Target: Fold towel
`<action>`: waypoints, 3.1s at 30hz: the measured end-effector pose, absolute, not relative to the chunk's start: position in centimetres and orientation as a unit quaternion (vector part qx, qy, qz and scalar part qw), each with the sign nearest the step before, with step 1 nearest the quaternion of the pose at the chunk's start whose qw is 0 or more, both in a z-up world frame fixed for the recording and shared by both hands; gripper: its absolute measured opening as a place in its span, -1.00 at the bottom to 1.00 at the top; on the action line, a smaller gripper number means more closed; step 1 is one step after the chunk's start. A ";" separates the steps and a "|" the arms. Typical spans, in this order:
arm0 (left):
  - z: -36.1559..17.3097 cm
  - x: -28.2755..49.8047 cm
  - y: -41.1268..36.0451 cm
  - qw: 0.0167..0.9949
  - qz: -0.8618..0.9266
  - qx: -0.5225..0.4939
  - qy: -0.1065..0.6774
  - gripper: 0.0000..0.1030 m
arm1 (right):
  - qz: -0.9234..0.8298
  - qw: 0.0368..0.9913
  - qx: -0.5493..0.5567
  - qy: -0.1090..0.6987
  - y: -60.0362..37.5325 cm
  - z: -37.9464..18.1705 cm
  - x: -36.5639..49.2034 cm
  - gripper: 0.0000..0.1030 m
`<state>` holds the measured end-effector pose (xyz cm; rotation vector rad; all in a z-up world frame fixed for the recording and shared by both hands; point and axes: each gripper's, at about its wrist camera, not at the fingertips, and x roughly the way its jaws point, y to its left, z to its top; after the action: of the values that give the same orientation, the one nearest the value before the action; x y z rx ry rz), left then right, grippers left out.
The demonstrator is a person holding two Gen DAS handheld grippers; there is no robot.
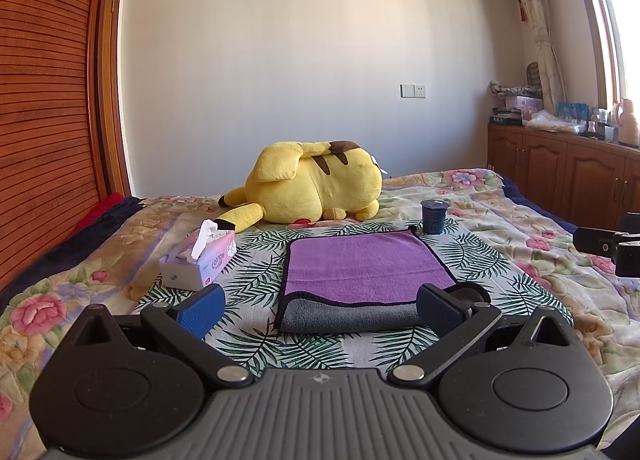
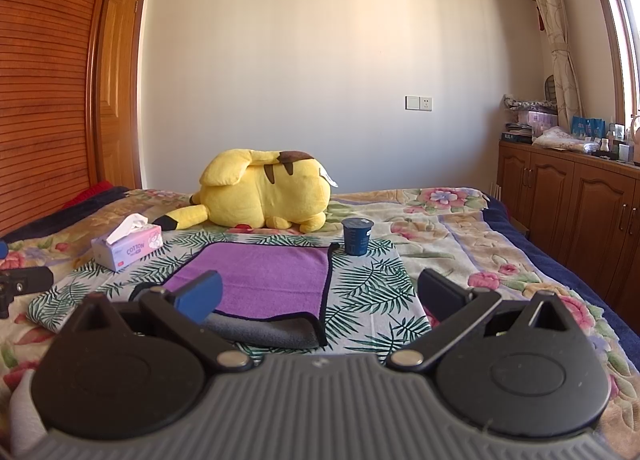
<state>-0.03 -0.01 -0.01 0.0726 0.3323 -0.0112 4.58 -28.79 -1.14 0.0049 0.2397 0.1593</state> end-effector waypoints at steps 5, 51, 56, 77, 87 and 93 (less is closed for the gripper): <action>0.0 0.0 0.0 0.986 -0.005 0.036 0.165 0.69 | 0.079 0.990 0.002 0.119 -28.8 -1.2 4.6 1.00; -0.2 0.5 -0.1 0.982 -0.009 0.042 0.184 0.69 | 0.088 0.988 -0.003 0.124 -28.3 -1.3 4.8 1.00; -0.5 0.8 -0.2 0.980 -0.013 0.044 0.193 0.69 | 0.093 0.987 -0.003 0.132 -28.1 -1.5 5.3 1.00; -1.3 3.1 -0.5 0.975 -0.011 0.059 0.214 0.69 | 0.116 0.979 -0.011 0.165 -27.3 -2.6 8.5 1.00; -1.4 5.1 -0.3 0.973 -0.028 0.054 0.225 0.69 | 0.134 0.974 -0.015 0.181 -26.6 -3.0 9.9 1.00; -1.6 6.6 0.4 0.970 -0.035 0.041 0.235 0.68 | 0.152 0.969 -0.020 0.196 -26.2 -3.3 11.0 1.00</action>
<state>6.58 0.40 -1.57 0.0830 0.4750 -0.0702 10.96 -26.16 -3.32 -0.0403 0.3960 0.3065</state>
